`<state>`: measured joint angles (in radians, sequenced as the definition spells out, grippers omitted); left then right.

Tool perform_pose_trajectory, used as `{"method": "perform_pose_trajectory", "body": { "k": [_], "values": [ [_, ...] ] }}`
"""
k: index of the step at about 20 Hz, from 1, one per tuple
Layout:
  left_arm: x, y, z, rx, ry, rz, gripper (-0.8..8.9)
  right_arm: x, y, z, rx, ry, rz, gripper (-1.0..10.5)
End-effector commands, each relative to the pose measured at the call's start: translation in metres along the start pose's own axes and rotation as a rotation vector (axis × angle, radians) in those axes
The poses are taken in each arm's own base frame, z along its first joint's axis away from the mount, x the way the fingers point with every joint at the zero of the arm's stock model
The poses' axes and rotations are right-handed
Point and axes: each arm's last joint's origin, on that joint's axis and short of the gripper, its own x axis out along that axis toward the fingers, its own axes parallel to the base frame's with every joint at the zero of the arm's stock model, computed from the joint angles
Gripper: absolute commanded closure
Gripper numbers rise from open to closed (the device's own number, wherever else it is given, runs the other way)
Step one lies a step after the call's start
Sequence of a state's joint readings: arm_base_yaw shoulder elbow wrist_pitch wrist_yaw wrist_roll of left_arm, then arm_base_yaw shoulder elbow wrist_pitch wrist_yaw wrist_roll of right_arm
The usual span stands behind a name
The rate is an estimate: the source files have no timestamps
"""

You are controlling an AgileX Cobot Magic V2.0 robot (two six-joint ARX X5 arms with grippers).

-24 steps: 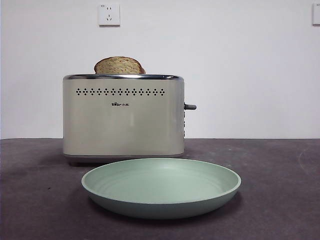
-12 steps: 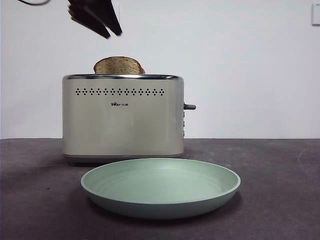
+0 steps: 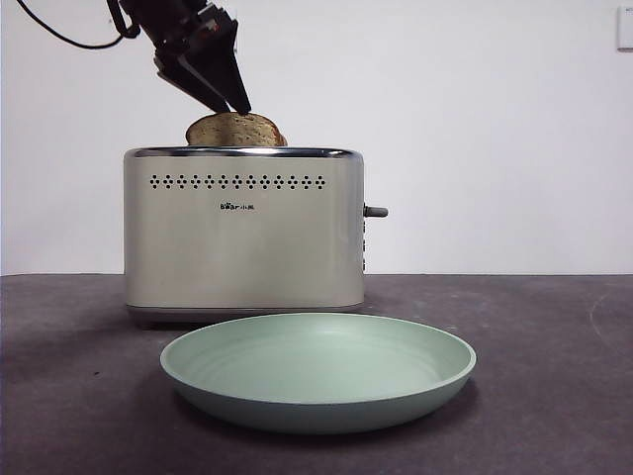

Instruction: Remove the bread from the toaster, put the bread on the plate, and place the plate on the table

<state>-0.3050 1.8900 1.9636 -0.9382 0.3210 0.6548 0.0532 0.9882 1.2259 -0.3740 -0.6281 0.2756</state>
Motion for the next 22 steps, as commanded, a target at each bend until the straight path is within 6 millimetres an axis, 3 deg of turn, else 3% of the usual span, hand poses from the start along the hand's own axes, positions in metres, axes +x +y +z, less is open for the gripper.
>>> {"method": "perform_pose_trajectory", "body": {
  "k": [1,5,7,9,14,17,22],
  "values": [
    [0.013,0.001,-0.003,0.003,0.018,-0.027,4.41,0.000,0.001,0.001,-0.008,-0.003,0.004,6.0],
    [0.021,0.002,-0.006,-0.003,0.022,-0.049,4.47,0.000,0.001,0.001,-0.007,-0.003,0.004,6.0],
    [0.021,0.003,-0.006,-0.003,0.024,-0.047,5.90,0.000,0.000,0.000,-0.005,0.000,0.003,6.0],
    [0.021,0.003,-0.006,-0.003,0.024,-0.044,8.39,0.000,0.000,0.000,-0.001,0.005,0.002,6.0],
    [0.012,0.003,-0.001,0.012,0.030,0.023,8.22,0.000,0.000,-0.002,0.010,0.022,-0.006,6.0],
    [-0.021,-0.003,0.018,0.042,-0.027,0.056,8.22,0.001,-0.001,-0.005,0.011,0.046,-0.016,6.0],
    [-0.115,-0.025,0.065,0.046,-0.214,0.127,8.22,0.006,-0.010,-0.021,0.058,0.192,-0.050,6.0]
  ]
}}
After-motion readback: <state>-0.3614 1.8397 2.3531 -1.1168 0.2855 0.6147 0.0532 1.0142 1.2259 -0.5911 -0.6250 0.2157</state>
